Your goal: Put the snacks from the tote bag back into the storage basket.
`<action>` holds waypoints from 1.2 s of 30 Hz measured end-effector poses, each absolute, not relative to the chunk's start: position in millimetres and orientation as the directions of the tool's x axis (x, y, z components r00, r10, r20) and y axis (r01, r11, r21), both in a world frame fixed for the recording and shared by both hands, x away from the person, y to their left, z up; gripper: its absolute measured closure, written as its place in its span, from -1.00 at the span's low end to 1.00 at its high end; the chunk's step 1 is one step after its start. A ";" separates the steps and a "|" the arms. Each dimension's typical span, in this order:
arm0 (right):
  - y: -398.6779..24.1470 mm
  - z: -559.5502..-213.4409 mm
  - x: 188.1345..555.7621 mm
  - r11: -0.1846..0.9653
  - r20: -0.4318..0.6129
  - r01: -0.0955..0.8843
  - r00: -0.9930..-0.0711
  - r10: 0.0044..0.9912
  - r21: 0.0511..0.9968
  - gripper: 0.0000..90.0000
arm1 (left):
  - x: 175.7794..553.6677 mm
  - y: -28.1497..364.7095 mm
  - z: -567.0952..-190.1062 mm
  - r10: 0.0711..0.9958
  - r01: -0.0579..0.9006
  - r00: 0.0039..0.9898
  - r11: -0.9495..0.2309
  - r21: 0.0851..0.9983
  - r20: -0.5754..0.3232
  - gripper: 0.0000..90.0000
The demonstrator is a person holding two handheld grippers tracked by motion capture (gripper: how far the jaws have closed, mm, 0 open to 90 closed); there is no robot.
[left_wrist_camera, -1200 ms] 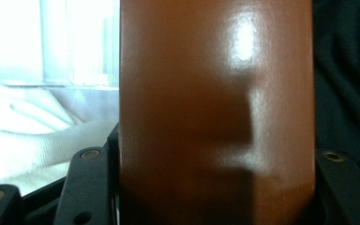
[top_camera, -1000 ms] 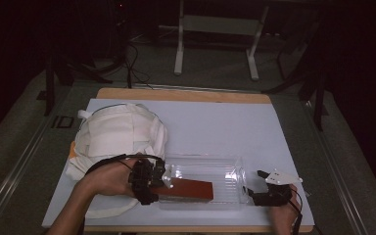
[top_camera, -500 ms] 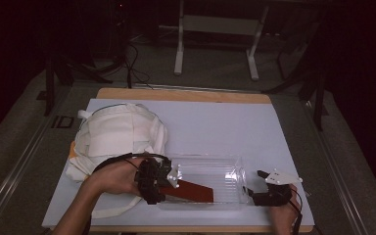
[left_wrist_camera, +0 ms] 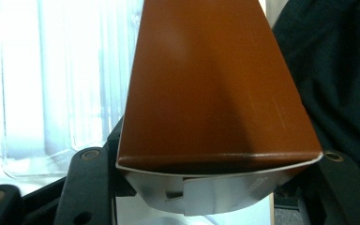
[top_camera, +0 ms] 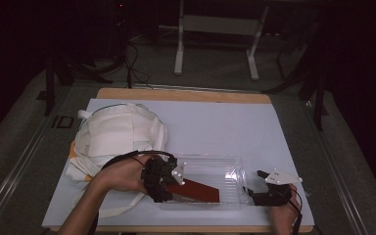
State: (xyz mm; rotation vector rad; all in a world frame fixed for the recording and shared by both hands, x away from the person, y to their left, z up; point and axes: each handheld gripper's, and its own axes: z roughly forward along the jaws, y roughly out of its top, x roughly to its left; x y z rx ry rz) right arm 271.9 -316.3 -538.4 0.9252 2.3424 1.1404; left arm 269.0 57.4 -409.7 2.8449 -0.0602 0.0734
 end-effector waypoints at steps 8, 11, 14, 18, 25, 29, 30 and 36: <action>-316.2 -538.4 272.1 0.456 -0.043 0.397 -0.715 0.698 0.797 -0.65 | 270.5 46.4 -409.0 -0.046 -0.061 0.997 -0.955 0.290 0.058 -0.06; -316.4 -538.4 272.1 0.456 -0.044 0.395 -0.716 0.697 0.797 -0.65 | 271.4 42.2 -409.7 -0.046 -0.058 0.998 -0.955 0.292 0.048 -0.07; -316.3 -538.4 272.1 0.456 -0.042 0.397 -0.716 0.697 0.797 -0.65 | 272.0 38.6 -409.9 -0.047 -0.056 0.998 -0.956 0.286 0.039 -0.08; -316.3 -538.4 272.0 0.455 -0.041 0.397 -0.716 0.697 0.797 -0.65 | 272.2 35.9 -410.1 -0.045 -0.049 0.999 -0.958 0.283 0.023 -0.09; -315.9 -538.4 272.0 0.456 -0.042 0.398 -0.716 0.697 0.796 -0.65 | 274.3 34.7 -414.8 -0.037 -0.032 0.999 -0.959 0.281 -0.012 -0.12; -315.4 -538.5 272.1 0.463 -0.047 0.396 -0.719 0.694 0.793 -0.65 | 275.1 31.6 -418.1 -0.032 -0.024 0.999 -0.961 0.275 -0.026 -0.15; -315.0 -538.6 272.1 0.467 -0.050 0.395 -0.719 0.693 0.791 -0.65 | 275.4 30.9 -419.2 -0.029 -0.019 0.999 -0.962 0.274 -0.033 -0.15; -313.7 -539.0 272.1 0.478 -0.057 0.394 -0.722 0.689 0.785 -0.65 | 276.8 29.8 -426.0 -0.014 0.007 0.997 -0.965 0.261 -0.078 -0.29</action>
